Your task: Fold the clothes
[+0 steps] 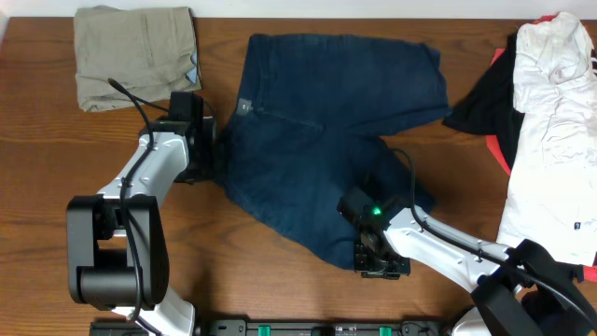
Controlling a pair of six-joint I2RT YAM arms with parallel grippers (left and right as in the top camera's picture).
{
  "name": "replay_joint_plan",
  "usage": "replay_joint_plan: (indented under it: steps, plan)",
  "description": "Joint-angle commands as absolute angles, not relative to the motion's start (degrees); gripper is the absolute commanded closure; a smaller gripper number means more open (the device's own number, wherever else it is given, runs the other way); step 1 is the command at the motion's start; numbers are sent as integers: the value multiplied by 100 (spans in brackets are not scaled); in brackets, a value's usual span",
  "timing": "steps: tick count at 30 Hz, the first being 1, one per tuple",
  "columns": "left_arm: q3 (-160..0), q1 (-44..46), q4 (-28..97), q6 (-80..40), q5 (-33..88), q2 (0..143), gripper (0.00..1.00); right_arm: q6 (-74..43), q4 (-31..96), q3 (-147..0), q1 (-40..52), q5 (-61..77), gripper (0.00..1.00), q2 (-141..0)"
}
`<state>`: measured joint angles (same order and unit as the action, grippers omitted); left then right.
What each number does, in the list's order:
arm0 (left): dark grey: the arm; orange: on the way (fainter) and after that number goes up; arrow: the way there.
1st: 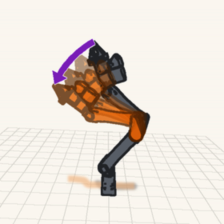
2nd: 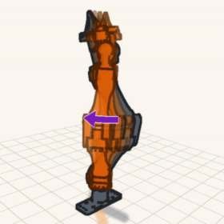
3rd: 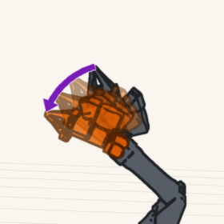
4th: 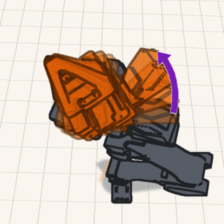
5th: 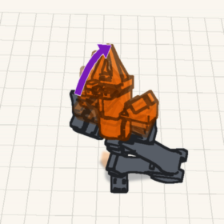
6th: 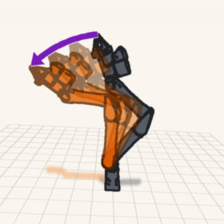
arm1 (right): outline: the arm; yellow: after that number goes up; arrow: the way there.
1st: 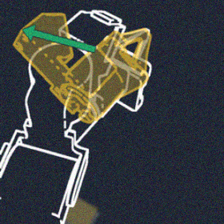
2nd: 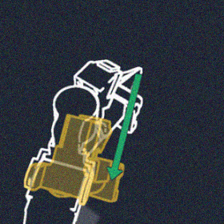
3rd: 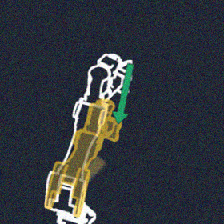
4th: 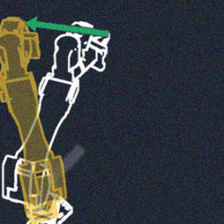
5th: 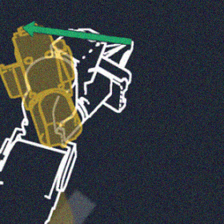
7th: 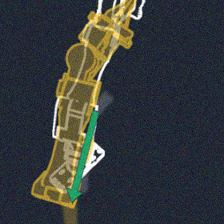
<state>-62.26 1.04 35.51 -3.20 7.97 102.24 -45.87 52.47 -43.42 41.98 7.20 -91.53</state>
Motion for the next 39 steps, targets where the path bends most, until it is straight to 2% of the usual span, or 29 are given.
replay_joint_plan:
  steps: [1, 8, 12, 17, 23, 31, 35, 39]
  plan:
    - [-6211, 99, 3555, -373, 744, 10309, 94, -4862, 5203, -4318, 4209, 364, 97, -9074]
    - [-6678, 93, 4318, -370, 655, 10106, 94, -4886, 5723, -4735, 3439, 47, 99, -8847]
    - [-7229, 93, 4858, -353, 633, 9727, 94, -4158, 6372, -5579, 2421, -329, 99, -8388]
    - [-7577, 95, 4901, -355, 635, 8958, 94, -2976, 6726, -6995, 1061, -242, 99, -8029]
    - [-7579, 95, 5175, -362, 635, 8020, 94, -2080, 7275, -8447, 27, -145, 99, -7970]
    - [-7577, 95, 6206, -668, 637, 6991, 94, -1341, 7957, -9382, -272, -172, 99, -7791]
    - [-7559, 95, 6659, -786, 637, 6845, 94, -1275, 7529, -9400, -272, -169, 99, -7762]
    - [-7290, 95, 6431, -786, 633, 6941, 94, -1114, 6792, -9393, -183, -115, 99, -8106]
